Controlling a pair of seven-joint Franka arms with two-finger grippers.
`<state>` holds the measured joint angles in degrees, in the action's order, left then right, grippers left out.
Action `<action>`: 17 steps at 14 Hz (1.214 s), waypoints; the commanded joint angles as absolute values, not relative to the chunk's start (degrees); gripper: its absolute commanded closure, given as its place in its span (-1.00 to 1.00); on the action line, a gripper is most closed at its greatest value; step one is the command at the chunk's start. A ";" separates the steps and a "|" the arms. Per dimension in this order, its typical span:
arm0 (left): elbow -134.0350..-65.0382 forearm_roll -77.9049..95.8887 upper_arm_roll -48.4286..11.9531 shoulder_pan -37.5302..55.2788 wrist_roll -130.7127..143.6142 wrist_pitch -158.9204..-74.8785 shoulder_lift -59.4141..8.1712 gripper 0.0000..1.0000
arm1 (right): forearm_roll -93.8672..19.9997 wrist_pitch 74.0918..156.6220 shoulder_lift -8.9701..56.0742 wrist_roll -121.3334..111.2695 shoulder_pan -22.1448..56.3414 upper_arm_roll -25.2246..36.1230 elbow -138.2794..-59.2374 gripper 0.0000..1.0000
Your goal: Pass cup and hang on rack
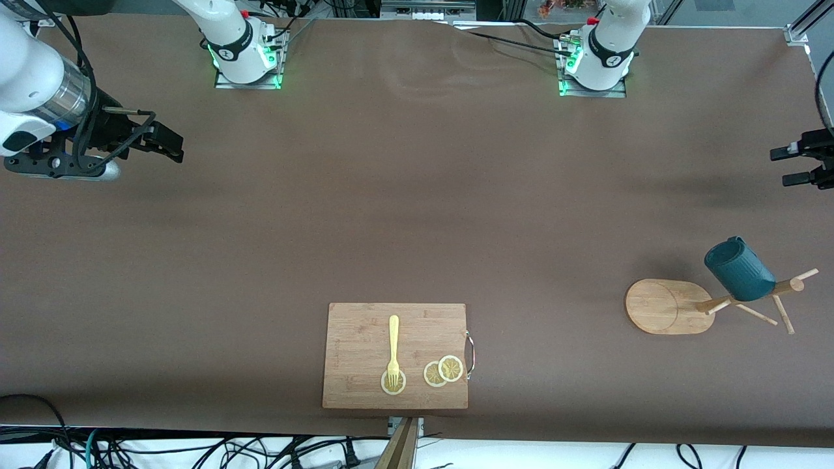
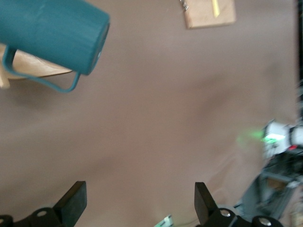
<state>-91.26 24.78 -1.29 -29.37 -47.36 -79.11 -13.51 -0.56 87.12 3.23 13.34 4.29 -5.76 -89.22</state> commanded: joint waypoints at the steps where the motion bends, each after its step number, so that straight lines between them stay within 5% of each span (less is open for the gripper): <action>1: -88.61 16.64 -0.53 -22.36 -44.67 -81.21 -12.57 -1.00 | -0.88 86.04 3.34 12.74 3.96 -5.98 -88.24 -0.99; 12: -83.85 5.97 -1.23 -4.75 7.08 -82.70 -9.58 -1.00 | -0.88 86.04 3.34 12.74 3.96 -5.98 -88.24 -0.99; 17: -83.58 1.23 -1.84 -4.04 -7.21 -82.97 -8.88 -1.00 | -0.88 86.04 3.34 12.74 3.96 -5.98 -88.24 -0.99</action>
<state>-83.94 3.94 -1.65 -4.55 -4.33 -82.65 -9.89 -0.56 87.11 3.23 13.34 4.29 -5.76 -89.21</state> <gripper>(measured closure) 0.000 0.004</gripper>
